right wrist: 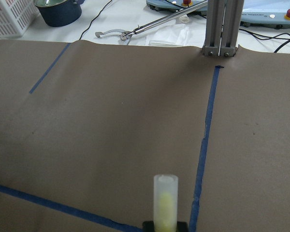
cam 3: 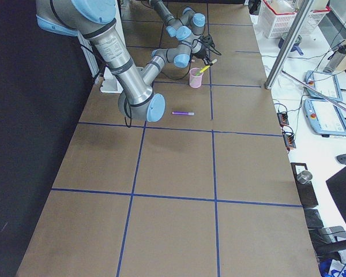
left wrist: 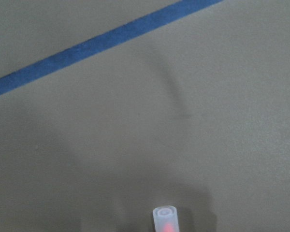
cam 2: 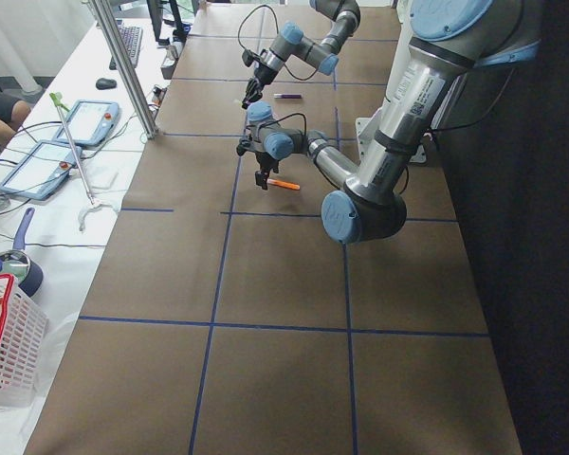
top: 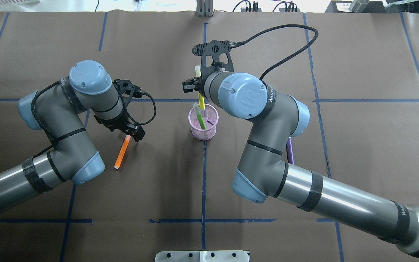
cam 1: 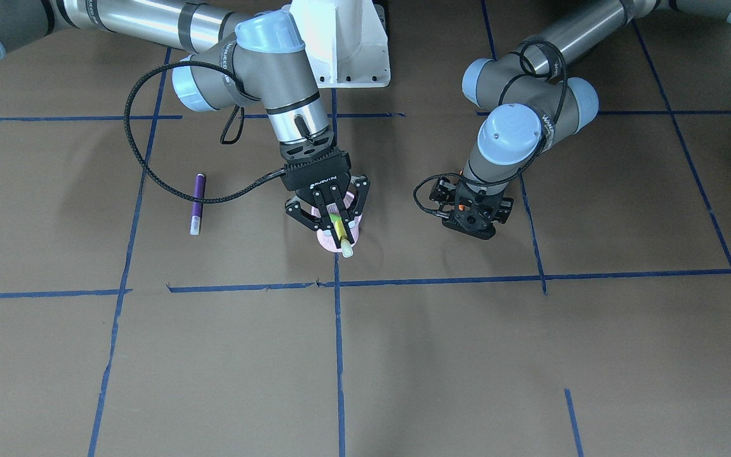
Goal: Collect pens into pen holder
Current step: 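Lower the yellow marker into the cup and open the right gripper, then move the right gripper away from the cup toward the purple marker, then lift the orange marker with left gripper while right lowers onto purple marker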
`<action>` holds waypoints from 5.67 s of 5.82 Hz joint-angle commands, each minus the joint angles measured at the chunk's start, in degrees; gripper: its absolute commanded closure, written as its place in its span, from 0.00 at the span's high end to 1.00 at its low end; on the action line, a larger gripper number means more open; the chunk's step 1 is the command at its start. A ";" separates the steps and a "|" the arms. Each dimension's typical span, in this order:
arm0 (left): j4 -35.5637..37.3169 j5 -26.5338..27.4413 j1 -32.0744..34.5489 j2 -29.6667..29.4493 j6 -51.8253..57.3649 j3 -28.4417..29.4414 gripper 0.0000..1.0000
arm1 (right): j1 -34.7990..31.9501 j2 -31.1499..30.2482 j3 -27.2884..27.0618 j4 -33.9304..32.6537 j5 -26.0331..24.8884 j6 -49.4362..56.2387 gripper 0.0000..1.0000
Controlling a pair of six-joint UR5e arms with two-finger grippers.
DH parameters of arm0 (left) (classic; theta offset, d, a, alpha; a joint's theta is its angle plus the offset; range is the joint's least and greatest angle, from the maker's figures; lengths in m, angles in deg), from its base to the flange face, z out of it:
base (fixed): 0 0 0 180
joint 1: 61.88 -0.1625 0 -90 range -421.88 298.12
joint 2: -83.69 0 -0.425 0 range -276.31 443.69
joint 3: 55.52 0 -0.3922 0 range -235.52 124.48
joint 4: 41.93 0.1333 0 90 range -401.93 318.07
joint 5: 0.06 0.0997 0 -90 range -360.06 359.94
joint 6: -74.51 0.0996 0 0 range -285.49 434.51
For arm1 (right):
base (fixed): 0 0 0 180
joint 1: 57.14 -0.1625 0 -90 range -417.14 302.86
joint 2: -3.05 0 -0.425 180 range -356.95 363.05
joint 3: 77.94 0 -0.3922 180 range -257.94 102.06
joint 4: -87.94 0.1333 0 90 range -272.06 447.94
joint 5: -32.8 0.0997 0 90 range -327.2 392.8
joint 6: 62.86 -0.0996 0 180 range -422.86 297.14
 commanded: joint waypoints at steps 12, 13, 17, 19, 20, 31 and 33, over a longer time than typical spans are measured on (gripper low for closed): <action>0.00 -0.03 0.00 -0.06 0.00 0.09 0.66 | -1.14 -5.56 -16.21 -23.38 9.60 -1.23 1.00; 0.09 -0.03 0.00 -0.06 0.00 0.09 0.42 | -1.67 -7.75 -17.26 -23.82 10.92 -1.15 1.00; 0.35 -0.20 0.09 -0.32 0.00 -0.26 0.01 | -8.87 -12.78 -17.36 -26.96 24.88 -0.27 1.00; 0.79 -1.08 2.97 -0.15 -0.26 -5.16 0.01 | -9.32 -12.78 -15.53 -32.33 30.24 -0.44 1.00; 0.88 -1.08 4.47 -0.41 -0.61 -6.49 0.00 | -10.02 -13.13 -15.43 -32.79 31.40 -0.70 1.00; 0.35 0.94 10.37 -11.57 -10.36 -11.42 0.00 | -9.25 -18.39 -2.69 -18.52 37.57 -4.11 1.00; 0.35 2.70 10.37 -12.97 -10.81 -11.16 0.00 | -8.27 -20.07 -2.68 -15.30 37.39 -4.84 1.00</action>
